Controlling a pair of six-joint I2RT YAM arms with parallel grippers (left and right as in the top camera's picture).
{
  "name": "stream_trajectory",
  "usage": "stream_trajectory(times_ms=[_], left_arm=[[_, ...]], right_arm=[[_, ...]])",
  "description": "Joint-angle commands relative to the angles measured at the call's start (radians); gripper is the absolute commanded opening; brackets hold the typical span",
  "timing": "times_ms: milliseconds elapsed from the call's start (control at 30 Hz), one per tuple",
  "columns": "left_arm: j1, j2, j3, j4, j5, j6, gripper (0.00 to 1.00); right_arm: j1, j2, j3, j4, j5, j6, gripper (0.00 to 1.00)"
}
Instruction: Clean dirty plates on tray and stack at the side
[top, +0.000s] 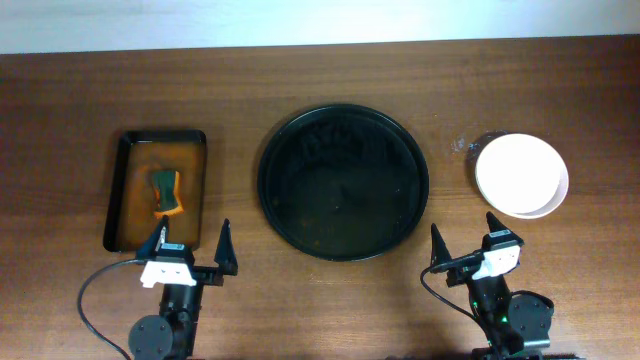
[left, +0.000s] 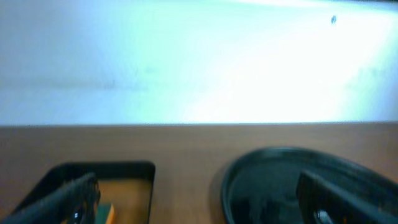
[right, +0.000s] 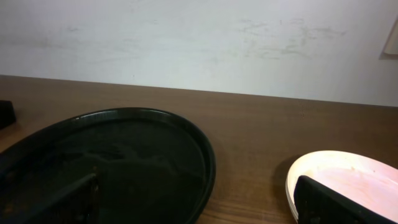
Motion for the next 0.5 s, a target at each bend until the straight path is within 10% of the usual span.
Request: stream_trajectory(times_ms=[0, 467], left_arm=[[-0.004, -0.052, -0.03, -0.045, -0.009, 0.034, 0.99], [-0.004, -0.074, -0.03, -0.196, -0.015, 0.033, 0.99]], right_arm=[[0.007, -0.008, -0.005, -0.005, 0.008, -0.003, 0.99], [0.007, -0.008, -0.005, -0.005, 0.008, -0.003, 0.99]])
